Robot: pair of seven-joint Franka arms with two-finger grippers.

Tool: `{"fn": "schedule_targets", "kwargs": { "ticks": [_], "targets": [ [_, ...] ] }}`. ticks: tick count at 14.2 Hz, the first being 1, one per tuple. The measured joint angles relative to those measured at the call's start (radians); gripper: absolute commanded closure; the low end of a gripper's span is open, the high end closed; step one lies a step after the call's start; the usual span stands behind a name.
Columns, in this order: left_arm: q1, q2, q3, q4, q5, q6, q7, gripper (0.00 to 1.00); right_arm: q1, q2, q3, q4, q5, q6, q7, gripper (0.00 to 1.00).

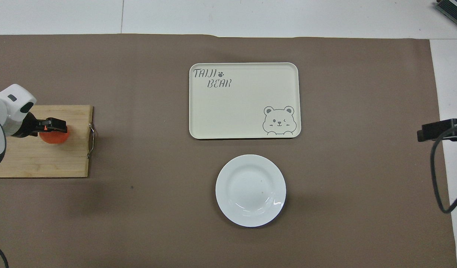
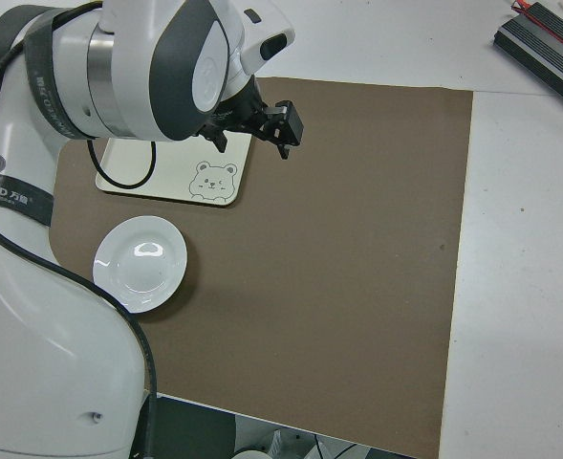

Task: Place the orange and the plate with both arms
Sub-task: 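Lower the left gripper onto the orange on the cutting board and grasp it, then lift the orange off the board with the left gripper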

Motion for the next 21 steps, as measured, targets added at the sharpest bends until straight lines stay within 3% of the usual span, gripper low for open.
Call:
{"fn": "schedule_targets", "kwargs": {
  "ticks": [3, 4, 5, 6, 11, 21],
  "targets": [
    [0.0, 0.016, 0.0, -0.012, 0.0, 0.032, 0.0, 0.0, 0.0, 0.0, 0.0, 0.0, 0.0, 0.0, 0.0, 0.0],
    [0.0, 0.024, 0.0, -0.012, 0.0, 0.04, 0.0, 0.34, 0.0, 0.0, 0.0, 0.0, 0.0, 0.0, 0.0, 0.0],
    [0.0, 0.032, 0.0, -0.013, 0.0, 0.047, 0.0, 0.87, 0.0, 0.0, 0.0, 0.0, 0.0, 0.0, 0.0, 0.0],
    [0.0, 0.038, 0.0, -0.012, 0.0, 0.049, 0.0, 1.0, 0.0, 0.0, 0.0, 0.0, 0.0, 0.0, 0.0, 0.0],
    [0.0, 0.039, -0.003, 0.03, 0.0, 0.0, 0.0, 1.0, 0.0, 0.0, 0.0, 0.0, 0.0, 0.0, 0.0, 0.0],
    [-0.008, -0.049, -0.04, 0.352, 0.001, -0.425, 0.001, 1.0, 0.0, 0.0, 0.0, 0.0, 0.0, 0.0, 0.0, 0.0]
  ]
}}
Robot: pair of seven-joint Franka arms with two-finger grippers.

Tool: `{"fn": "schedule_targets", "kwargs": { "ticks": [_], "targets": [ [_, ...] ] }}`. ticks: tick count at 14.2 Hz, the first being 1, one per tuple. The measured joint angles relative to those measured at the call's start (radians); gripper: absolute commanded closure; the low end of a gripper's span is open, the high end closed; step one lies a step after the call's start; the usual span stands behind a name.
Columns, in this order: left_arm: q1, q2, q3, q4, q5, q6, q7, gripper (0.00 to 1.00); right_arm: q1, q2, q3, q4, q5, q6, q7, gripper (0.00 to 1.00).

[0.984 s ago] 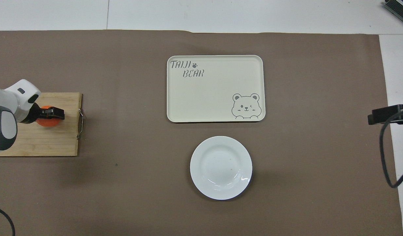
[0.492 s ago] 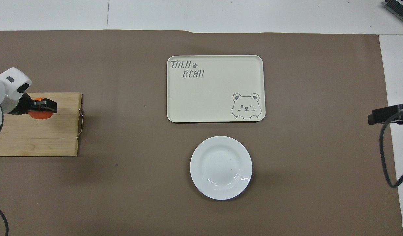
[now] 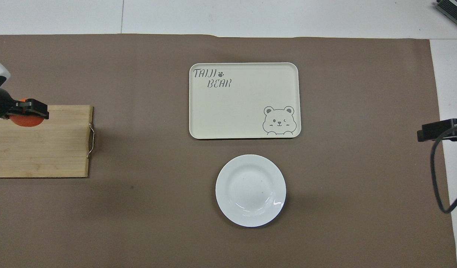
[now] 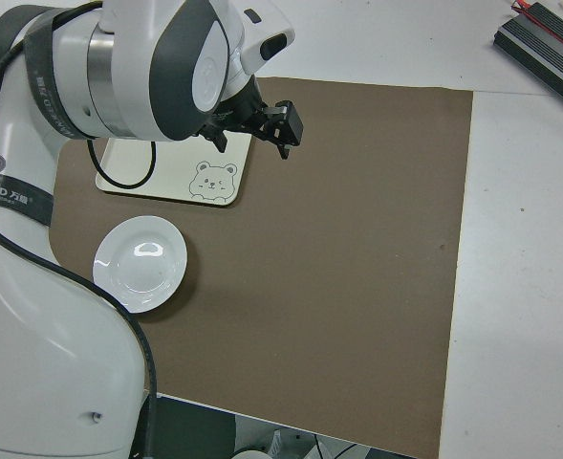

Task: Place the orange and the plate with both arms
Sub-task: 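Lift the orange off the board with the left gripper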

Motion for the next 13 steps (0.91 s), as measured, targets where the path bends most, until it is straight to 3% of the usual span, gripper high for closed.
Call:
{"fn": "schedule_targets", "kwargs": {
  "ticks": [6, 9, 13],
  "targets": [
    [-0.005, -0.052, -0.035, 0.146, 0.0, -0.245, 0.0, 1.0, 0.0, 0.0, 0.0, 0.0, 0.0, 0.0, 0.0, 0.0],
    [-0.015, -0.1, -0.071, 0.152, 0.0, -0.272, -0.002, 1.0, 0.0, 0.0, 0.0, 0.0, 0.0, 0.0, 0.0, 0.0],
    [-0.117, -0.107, -0.081, 0.135, 0.0, -0.275, -0.097, 1.0, 0.0, 0.0, 0.0, 0.0, 0.0, 0.0, 0.0, 0.0]
  ]
}}
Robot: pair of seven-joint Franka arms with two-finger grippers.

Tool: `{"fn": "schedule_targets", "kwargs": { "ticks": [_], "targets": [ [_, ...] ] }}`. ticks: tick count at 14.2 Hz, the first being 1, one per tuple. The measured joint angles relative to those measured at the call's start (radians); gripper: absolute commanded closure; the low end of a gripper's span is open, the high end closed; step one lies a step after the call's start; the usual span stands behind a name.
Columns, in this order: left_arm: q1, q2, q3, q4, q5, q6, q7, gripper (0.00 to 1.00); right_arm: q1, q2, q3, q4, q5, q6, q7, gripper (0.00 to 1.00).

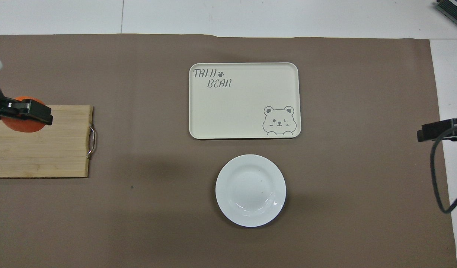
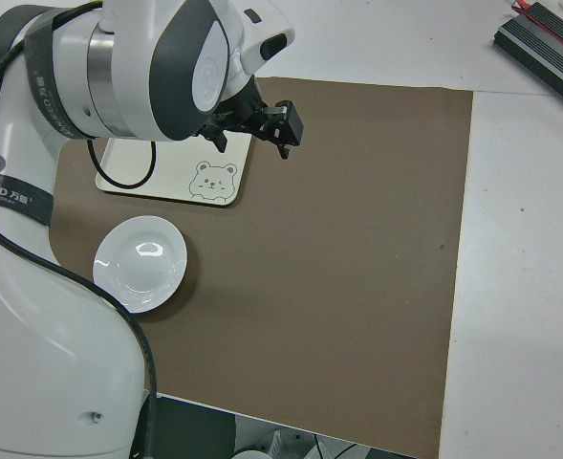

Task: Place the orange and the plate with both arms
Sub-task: 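Lift the orange off the board with the left gripper, then carry the orange over the white plate and release it with the left gripper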

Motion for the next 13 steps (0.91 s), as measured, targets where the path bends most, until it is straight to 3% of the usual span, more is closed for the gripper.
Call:
{"fn": "schedule_targets", "kwargs": {
  "ticks": [4, 13],
  "targets": [
    [-0.113, -0.005, -0.004, -0.011, 0.0, 0.007, -0.156, 1.0, 0.0, 0.0, 0.0, 0.0, 0.0, 0.0, 0.0, 0.0],
    [-0.368, -0.064, -0.011, -0.176, 0.0, 0.153, -0.424, 1.0, 0.0, 0.0, 0.0, 0.0, 0.0, 0.0, 0.0, 0.0]
  ]
}}
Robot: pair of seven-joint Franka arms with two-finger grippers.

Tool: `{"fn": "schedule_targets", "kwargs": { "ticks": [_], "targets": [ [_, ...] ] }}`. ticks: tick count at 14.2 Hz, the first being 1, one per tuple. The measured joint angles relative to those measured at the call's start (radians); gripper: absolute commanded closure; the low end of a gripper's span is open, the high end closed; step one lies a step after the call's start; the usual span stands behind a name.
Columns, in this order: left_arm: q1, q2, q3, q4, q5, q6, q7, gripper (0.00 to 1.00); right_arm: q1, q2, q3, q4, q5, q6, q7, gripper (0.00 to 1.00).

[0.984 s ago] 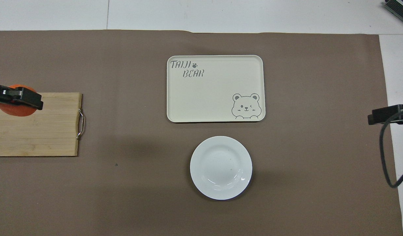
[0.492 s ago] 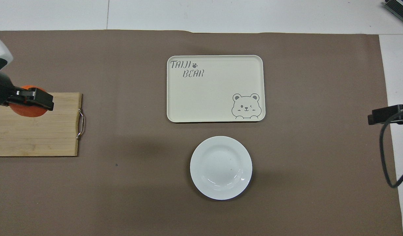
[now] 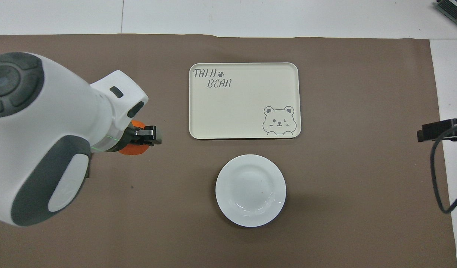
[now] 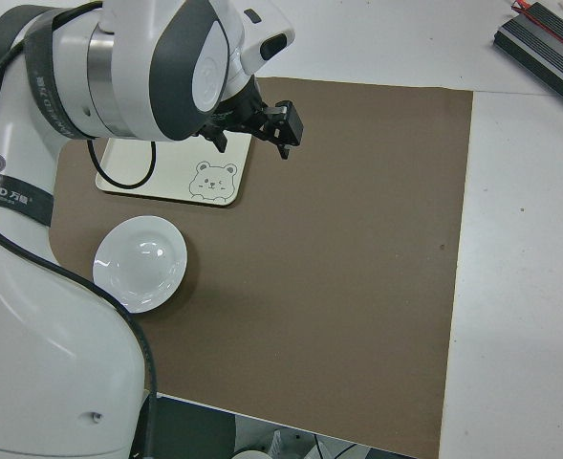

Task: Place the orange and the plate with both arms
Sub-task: 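Carry the orange over the white plate and release it with the left gripper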

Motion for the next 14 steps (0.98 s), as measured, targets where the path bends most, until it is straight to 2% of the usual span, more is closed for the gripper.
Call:
{"fn": "schedule_targets", "kwargs": {
  "ticks": [7, 11, 14],
  "targets": [
    [-0.184, 0.023, -0.001, -0.159, 0.0, 0.192, -0.195, 1.0, 0.0, 0.0, 0.0, 0.0, 0.0, 0.0, 0.0, 0.0],
    [-0.296, 0.112, -0.002, -0.193, 0.0, 0.323, -0.31, 1.0, 0.0, 0.0, 0.0, 0.0, 0.0, 0.0, 0.0, 0.0],
    [-0.337, 0.161, -0.002, -0.231, 0.0, 0.411, -0.343, 1.0, 0.0, 0.0, 0.0, 0.0, 0.0, 0.0, 0.0, 0.0]
  ]
}}
